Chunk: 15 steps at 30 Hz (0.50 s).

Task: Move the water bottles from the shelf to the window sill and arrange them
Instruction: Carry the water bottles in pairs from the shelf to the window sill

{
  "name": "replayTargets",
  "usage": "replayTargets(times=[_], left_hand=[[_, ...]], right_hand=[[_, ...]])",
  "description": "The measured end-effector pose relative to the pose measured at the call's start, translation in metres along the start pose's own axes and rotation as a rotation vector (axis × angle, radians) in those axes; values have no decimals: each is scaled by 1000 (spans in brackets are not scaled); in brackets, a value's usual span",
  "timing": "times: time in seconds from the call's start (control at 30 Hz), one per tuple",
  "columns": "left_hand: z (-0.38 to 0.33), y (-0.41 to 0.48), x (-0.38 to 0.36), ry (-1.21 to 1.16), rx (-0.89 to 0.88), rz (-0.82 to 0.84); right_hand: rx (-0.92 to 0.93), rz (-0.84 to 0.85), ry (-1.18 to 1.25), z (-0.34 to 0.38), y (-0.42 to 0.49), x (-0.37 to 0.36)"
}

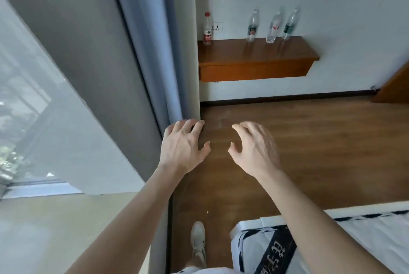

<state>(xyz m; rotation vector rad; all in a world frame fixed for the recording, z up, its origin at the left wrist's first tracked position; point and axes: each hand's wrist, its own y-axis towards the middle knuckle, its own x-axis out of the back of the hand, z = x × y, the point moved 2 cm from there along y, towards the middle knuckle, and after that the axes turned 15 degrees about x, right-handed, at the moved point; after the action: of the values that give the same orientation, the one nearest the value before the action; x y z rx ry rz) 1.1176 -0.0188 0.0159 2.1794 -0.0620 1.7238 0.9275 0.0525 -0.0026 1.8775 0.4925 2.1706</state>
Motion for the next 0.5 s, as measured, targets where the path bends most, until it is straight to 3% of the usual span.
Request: replayTargets(times=[0.23,0.5], left_hand=[[-17,145,-35,-46,-87,65],[-67,242,-81,-84,-209,120]], right_hand=[[-84,44,-84,-57,108,-23],[-226,72,-158,-124,157,-32]])
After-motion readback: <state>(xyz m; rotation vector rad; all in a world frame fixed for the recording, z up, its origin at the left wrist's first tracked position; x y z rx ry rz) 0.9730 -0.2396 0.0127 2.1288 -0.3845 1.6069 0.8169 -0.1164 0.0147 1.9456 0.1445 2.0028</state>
